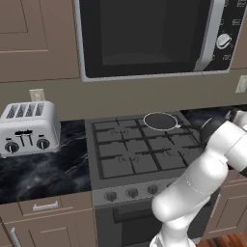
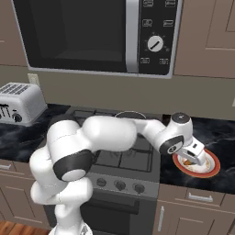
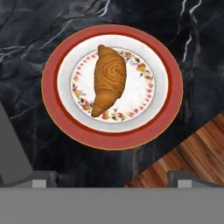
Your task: Pick the croissant and place it on the pan. Then turn on the stove to warm the croissant.
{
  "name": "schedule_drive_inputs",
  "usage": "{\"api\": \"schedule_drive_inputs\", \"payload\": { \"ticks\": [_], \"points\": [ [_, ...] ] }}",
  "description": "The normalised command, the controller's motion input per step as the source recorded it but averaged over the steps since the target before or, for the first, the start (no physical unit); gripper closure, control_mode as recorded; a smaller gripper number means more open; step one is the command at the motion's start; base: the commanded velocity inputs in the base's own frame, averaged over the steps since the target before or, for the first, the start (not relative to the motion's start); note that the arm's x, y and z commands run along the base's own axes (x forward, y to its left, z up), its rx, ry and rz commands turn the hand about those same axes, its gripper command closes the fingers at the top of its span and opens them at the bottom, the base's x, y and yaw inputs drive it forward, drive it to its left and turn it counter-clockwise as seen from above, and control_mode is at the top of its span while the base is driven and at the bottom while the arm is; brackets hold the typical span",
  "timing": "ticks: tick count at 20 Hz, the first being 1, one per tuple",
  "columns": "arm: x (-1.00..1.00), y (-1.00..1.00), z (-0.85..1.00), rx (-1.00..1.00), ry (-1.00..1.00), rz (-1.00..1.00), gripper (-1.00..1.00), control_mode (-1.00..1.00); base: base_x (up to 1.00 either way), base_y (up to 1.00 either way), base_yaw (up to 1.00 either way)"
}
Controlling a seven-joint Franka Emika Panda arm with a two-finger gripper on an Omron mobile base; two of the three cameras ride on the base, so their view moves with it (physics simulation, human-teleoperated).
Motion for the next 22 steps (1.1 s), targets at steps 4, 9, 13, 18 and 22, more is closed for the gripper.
{"api": "schedule_drive_inputs", "payload": {
  "ticks": [4, 9, 13, 18, 22],
  "points": [
    [0.19, -0.18, -0.13, 0.0, 0.01, -0.01, -1.0, -1.0, 0.0, 0.0, 0.0],
    [0.18, -0.18, -0.13, 0.0, 0.01, -0.01, -1.0, -1.0, 0.0, 0.0, 0.0],
    [0.19, -0.17, -0.12, 0.0, 0.01, -0.01, -1.0, -1.0, 0.0, 0.0, 0.0],
    [0.19, -0.19, -0.1, 0.0, 0.0, -0.01, -1.0, -1.0, 0.0, 0.0, 0.0],
    [0.18, -0.29, -0.04, 0.0, 0.0, 0.0, -1.0, -1.0, 0.0, 0.0, 0.0]
  ]
}}
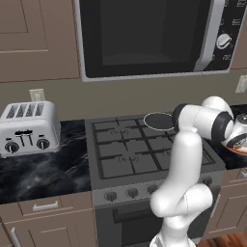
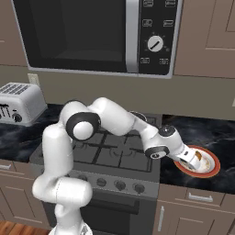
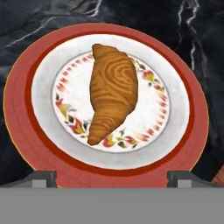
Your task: Pick the croissant and place it on the pan. Then turn on the stove to warm the croissant.
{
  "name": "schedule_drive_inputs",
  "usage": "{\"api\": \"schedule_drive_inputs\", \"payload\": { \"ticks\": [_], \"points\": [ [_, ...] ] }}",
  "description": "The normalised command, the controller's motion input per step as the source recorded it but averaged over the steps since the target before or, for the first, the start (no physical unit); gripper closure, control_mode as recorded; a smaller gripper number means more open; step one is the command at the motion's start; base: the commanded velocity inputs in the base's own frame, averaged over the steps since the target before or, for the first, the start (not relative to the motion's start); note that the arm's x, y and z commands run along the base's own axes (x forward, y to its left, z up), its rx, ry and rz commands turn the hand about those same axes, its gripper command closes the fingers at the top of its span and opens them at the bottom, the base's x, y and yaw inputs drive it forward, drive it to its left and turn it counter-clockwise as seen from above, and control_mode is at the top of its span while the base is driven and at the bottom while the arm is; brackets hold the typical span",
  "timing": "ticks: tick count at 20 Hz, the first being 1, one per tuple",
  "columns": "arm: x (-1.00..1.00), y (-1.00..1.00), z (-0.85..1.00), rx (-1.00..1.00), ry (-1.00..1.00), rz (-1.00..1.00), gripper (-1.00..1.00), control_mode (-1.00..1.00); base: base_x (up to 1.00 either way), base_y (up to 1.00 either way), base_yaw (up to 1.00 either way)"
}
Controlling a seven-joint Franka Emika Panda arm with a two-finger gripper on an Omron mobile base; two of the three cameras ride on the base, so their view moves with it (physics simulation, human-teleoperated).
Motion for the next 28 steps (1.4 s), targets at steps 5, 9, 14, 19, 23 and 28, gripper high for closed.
{"api": "schedule_drive_inputs", "payload": {
  "ticks": [5, 9, 14, 19, 23, 28],
  "points": [
    [0.19, -0.41, 0.0, 0.0, 0.0, 0.0, -1.0, -1.0, 0.0, 0.0, 0.0],
    [0.2, -0.35, 0.0, 0.0, 0.0, 0.0, -1.0, -1.0, 0.0, 0.0, 0.0],
    [0.27, -0.21, 0.0, 0.03, 0.0, 0.0, -1.0, -1.0, 0.0, 0.0, 0.0],
    [0.33, -0.15, 0.0, 0.06, 0.0, 0.0, -1.0, -1.0, 0.0, 0.0, 0.0],
    [0.32, -0.07, 0.0, 0.06, 0.0, 0.0, -1.0, -1.0, 0.0, 0.0, 0.0],
    [0.32, 0.0, 0.0, 0.03, 0.0, 0.0, -1.0, -1.0, 0.0, 0.0, 0.0]
  ]
}}
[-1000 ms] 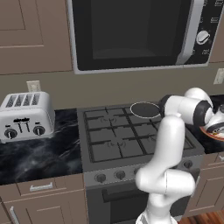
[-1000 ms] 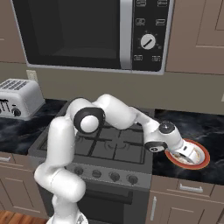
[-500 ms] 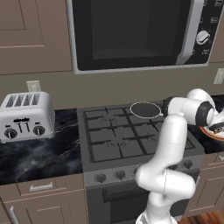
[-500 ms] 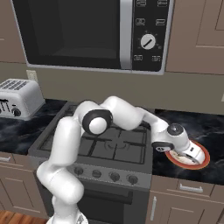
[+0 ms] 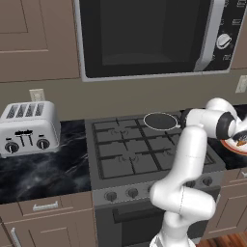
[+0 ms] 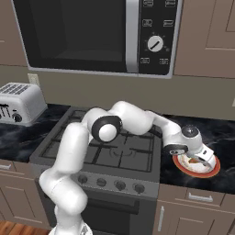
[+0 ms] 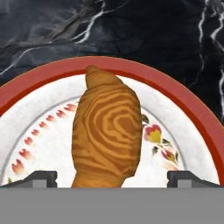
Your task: Pick the croissant and place it on the pan. Then turn on the stove to warm the croissant.
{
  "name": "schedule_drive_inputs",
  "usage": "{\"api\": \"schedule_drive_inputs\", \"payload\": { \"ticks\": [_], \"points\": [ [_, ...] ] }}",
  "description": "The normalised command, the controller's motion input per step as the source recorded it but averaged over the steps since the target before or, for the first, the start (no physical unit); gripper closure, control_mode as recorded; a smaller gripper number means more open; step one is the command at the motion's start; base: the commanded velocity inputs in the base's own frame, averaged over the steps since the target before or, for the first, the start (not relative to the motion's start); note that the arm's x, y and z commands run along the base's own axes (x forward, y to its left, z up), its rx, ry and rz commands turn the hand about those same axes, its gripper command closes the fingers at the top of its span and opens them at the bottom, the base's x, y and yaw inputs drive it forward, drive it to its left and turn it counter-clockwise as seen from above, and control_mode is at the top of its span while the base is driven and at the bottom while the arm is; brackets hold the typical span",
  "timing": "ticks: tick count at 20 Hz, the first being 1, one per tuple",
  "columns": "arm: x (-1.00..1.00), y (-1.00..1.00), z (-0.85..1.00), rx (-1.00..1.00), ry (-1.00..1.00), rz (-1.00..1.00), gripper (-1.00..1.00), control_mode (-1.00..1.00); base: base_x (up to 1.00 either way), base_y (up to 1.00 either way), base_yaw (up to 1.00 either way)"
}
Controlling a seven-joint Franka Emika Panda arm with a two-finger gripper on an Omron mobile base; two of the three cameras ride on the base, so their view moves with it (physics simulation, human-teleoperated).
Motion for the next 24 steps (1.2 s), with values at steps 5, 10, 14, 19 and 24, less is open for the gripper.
{"api": "schedule_drive_inputs", "payload": {
  "ticks": [5, 10, 14, 19, 24],
  "points": [
    [0.41, -0.04, -0.06, 0.01, 0.0, 0.0, -1.0, -1.0, 0.0, 0.0, 0.0],
    [0.3, -0.29, -0.3, 0.0, 0.0, 0.0, -1.0, -1.0, 0.0, 0.0, 0.0],
    [0.11, -0.4, -0.34, 0.0, 0.0, 0.0, -1.0, -1.0, 0.0, 0.0, 0.0],
    [0.04, -0.22, -0.16, 0.0, 0.0, 0.0, 1.0, -1.0, 0.0, 0.0, 0.0],
    [-0.15, -0.06, 0.03, 0.0, -0.09, 0.0, 1.0, -1.0, 0.0, 0.0, 0.0]
  ]
}}
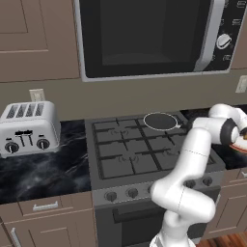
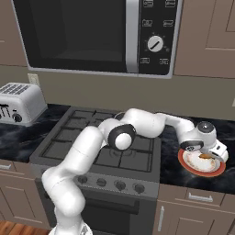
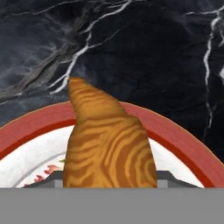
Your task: Pick the croissant and place it on the pan. Then turn on the stove to warm the croissant.
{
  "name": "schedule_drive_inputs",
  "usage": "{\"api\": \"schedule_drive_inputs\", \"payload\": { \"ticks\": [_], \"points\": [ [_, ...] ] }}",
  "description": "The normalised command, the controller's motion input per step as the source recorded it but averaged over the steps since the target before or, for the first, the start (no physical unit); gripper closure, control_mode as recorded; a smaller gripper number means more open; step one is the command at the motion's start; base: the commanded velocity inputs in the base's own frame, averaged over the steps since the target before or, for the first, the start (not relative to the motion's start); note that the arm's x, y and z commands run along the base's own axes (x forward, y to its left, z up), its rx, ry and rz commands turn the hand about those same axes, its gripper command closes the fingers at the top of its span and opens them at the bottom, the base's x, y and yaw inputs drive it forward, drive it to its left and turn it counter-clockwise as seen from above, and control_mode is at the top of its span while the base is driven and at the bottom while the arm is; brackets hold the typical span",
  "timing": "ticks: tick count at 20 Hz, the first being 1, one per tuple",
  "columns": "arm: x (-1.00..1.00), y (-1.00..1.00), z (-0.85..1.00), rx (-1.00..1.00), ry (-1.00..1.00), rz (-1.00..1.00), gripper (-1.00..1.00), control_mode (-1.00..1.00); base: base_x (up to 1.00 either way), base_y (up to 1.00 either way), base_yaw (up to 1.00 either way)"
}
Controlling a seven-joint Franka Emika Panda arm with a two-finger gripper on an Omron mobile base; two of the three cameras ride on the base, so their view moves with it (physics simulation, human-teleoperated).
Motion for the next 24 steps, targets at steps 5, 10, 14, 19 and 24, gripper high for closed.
{"api": "schedule_drive_inputs", "payload": {
  "ticks": [5, 10, 14, 19, 24],
  "points": [
    [-0.57, 0.13, 0.41, 0.0, -0.33, 0.0, 1.0, -1.0, 0.0, 0.0, 0.0],
    [-0.44, 0.66, 0.61, 0.0, -0.35, 0.07, 1.0, -1.0, 0.0, 0.0, 0.0],
    [-0.12, 0.79, 0.39, -0.04, -0.24, 0.18, 1.0, -1.0, 0.0, 0.0, 0.0],
    [0.0, 0.57, 0.6, -0.05, -0.05, 0.22, 1.0, -1.0, 0.0, 0.0, 0.0],
    [0.0, 0.09, 0.95, 0.0, 0.07, 0.24, 1.0, -1.0, 0.0, 0.0, 0.0]
  ]
}}
